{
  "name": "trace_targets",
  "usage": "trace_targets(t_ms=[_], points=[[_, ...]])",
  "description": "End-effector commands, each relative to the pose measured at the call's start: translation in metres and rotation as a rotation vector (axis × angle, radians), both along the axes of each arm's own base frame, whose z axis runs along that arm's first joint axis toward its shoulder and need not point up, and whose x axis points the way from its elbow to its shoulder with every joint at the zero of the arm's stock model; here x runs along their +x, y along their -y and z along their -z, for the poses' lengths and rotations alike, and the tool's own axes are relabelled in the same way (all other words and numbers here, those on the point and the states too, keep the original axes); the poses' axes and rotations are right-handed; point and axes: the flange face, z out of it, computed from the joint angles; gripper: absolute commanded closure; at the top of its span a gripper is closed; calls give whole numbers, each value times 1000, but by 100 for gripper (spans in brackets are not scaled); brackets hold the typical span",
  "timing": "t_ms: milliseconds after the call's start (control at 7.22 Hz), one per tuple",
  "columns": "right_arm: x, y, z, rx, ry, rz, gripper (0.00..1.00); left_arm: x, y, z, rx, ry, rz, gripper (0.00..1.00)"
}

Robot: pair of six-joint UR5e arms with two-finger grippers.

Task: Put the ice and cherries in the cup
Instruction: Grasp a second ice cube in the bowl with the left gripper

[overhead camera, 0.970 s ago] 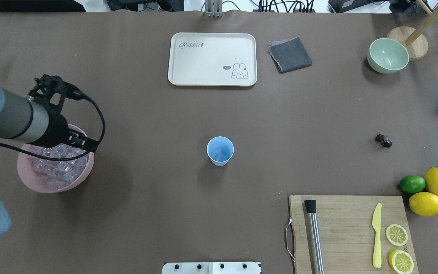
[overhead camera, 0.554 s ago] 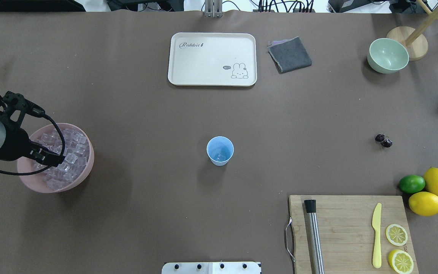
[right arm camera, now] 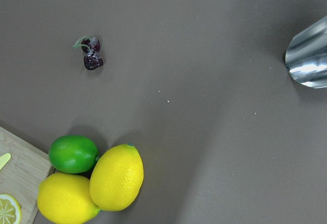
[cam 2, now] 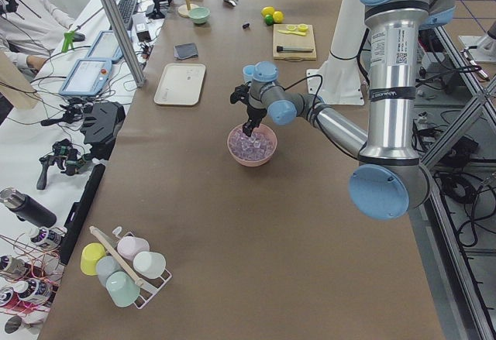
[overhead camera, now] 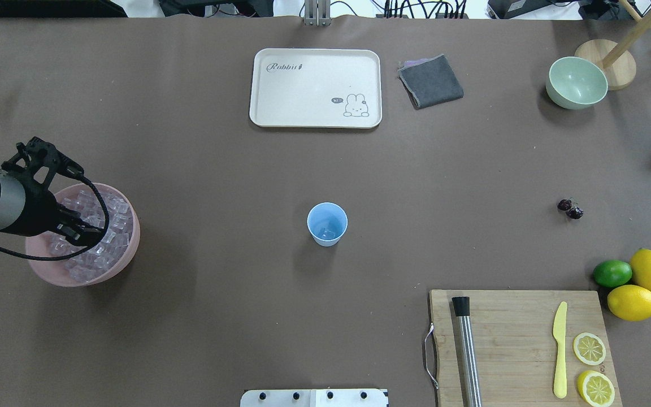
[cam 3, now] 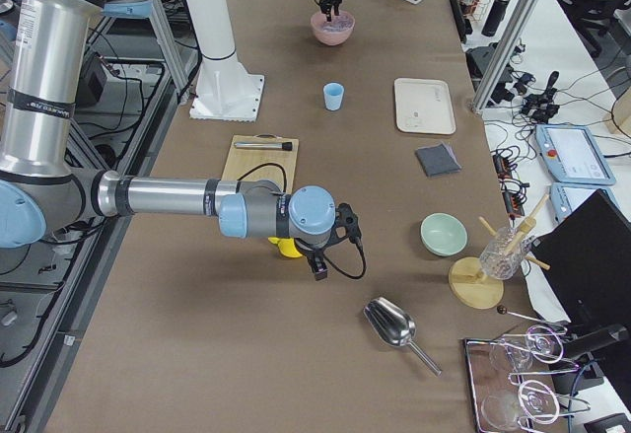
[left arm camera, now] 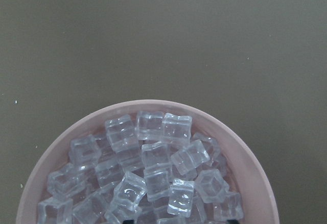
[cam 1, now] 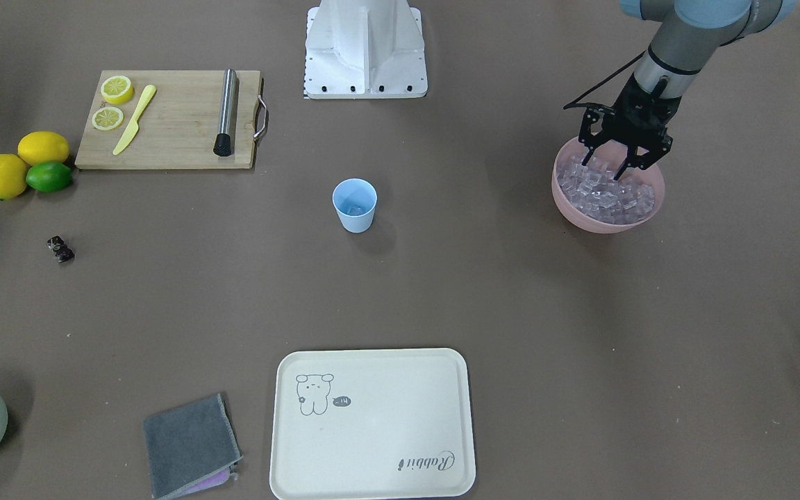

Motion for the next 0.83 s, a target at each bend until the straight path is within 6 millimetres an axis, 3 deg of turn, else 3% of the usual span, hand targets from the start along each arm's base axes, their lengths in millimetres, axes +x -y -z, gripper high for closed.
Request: trace_targets(t_ms=[0,139,693], points=[[0,0,1,2,0,0,0,13,7,-4,23,16,-15,38],[0,-1,1,1,2,0,0,22,10,-9,18,23,-23,38],[0,-1,2,-1,3,-3,0,28,11,-21,-12,37,-26,38]])
